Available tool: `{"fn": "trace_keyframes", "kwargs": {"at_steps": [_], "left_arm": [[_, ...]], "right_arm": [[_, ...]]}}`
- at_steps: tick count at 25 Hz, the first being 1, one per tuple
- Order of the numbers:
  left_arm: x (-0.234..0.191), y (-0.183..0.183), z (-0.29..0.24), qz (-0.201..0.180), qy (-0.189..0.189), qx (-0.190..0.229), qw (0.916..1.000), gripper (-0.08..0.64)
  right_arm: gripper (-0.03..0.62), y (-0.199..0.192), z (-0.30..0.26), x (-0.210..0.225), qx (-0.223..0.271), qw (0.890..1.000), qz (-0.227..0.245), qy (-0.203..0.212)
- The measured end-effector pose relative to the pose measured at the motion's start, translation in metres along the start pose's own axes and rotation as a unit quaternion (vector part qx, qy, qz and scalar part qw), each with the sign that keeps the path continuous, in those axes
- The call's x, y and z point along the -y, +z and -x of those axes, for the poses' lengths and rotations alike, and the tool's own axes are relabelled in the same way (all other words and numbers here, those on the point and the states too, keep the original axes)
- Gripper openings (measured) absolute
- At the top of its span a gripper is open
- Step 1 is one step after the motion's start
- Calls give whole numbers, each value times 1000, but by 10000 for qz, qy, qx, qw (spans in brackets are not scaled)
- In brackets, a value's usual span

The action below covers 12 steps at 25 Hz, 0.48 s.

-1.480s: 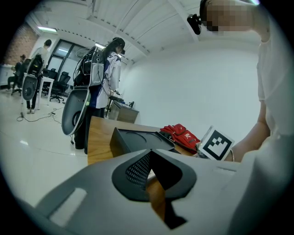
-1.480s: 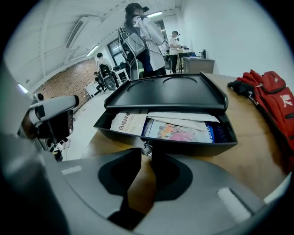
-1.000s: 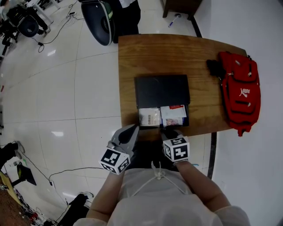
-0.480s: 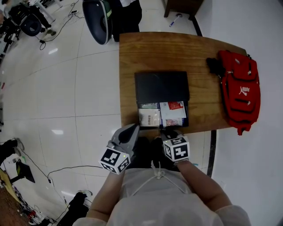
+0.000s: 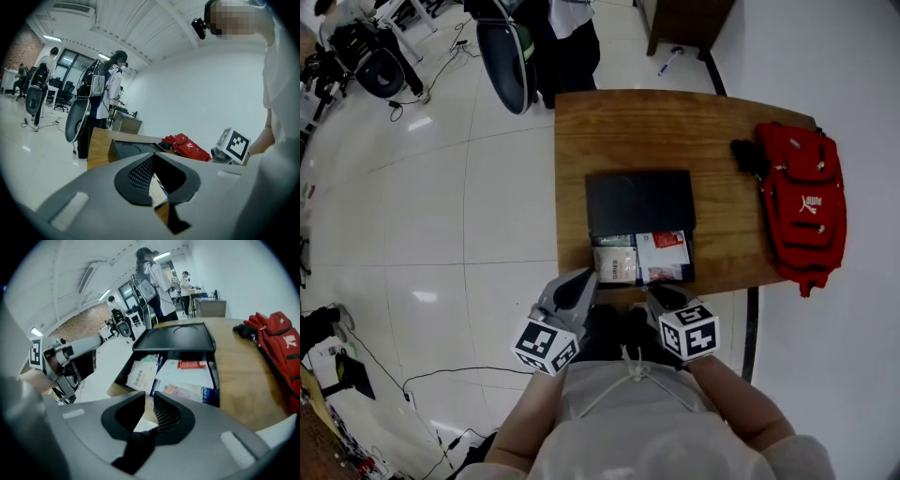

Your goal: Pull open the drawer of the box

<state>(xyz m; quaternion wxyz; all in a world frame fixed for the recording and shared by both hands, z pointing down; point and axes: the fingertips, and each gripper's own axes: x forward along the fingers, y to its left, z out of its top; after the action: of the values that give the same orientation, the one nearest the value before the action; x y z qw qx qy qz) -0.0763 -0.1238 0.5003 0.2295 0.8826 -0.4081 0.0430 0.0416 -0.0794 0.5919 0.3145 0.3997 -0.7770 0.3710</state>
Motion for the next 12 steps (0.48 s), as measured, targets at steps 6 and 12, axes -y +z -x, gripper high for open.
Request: {"fn": "trace_keyframes", "kwargs": {"at_steps": [6,12], "left_arm": [[7,36,-15,-172,-90,281,9994,6],[6,83,-16,-423,-146,599,9972,6]], "right_arm": [[6,78,33,18,1155,9917,410,-401],[5,142,68,9,2151,9748,561,-180]]}}
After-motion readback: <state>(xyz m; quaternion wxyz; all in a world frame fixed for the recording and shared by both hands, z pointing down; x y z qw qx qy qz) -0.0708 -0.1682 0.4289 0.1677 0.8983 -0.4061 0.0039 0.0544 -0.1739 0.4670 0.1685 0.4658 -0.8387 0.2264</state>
